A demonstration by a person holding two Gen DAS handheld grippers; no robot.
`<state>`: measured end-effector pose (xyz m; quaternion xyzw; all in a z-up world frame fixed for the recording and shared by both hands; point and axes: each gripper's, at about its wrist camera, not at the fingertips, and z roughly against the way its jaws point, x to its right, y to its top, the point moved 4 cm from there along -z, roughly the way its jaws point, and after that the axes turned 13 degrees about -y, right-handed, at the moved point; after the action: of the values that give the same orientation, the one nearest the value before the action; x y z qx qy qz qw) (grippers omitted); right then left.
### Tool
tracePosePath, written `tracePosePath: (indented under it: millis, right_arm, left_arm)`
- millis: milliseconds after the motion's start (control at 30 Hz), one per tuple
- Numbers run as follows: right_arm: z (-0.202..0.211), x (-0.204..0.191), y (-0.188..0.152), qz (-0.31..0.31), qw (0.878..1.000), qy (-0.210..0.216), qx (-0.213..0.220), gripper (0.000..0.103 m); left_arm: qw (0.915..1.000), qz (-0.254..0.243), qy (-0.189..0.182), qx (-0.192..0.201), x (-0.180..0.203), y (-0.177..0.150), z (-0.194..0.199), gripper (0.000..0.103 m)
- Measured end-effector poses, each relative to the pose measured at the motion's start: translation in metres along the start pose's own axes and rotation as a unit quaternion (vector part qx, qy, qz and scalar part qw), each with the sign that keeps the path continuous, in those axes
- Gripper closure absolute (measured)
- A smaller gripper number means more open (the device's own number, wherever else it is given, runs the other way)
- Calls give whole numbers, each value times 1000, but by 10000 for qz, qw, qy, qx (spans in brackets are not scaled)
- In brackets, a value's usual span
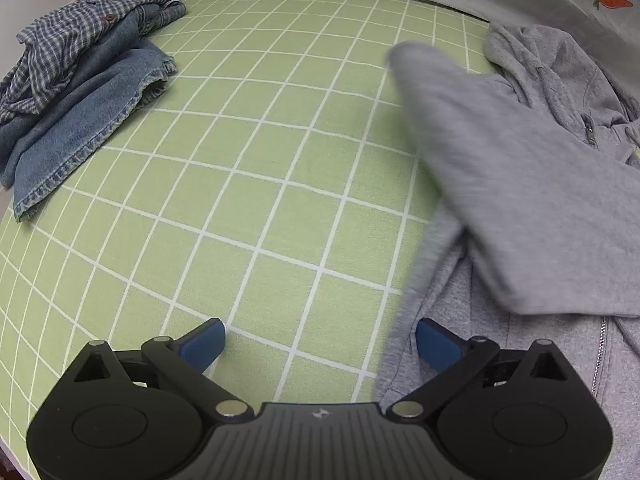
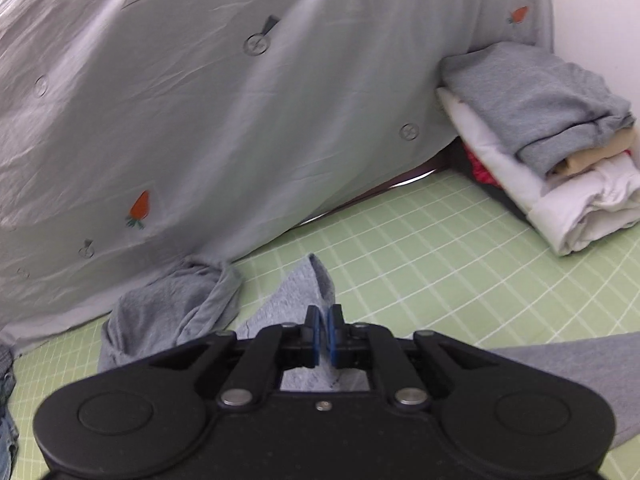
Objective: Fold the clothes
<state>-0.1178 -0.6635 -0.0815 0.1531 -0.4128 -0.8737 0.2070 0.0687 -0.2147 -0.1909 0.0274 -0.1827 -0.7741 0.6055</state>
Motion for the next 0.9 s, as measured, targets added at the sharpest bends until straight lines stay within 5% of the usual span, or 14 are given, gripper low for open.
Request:
tracePosePath:
  millis: [100, 333, 500, 667, 900]
  right_arm:
    - [-11, 29, 10, -303, 9986, -440, 49, 98]
    - [-50, 73, -8, -492, 9893, -1244, -582, 95]
    - [-50, 79, -25, -557, 9860, -1290, -895, 59]
    - [-54, 77, -41, -435, 9839, -1218, -1230, 29]
    - [-71, 78, -62, -784, 9755, -1011, -1788, 27]
  left_arm:
    - [9999, 115, -58, -1, -4, -1, -1, 0]
    - [9999, 102, -10, -16, -4, 1, -1, 0]
    - [9994, -49, -88, 330, 0, 13, 15, 2]
    - [9949, -118, -558, 833, 7, 38, 32, 2]
    - [9930, -423, -832, 717, 46, 76, 2, 8]
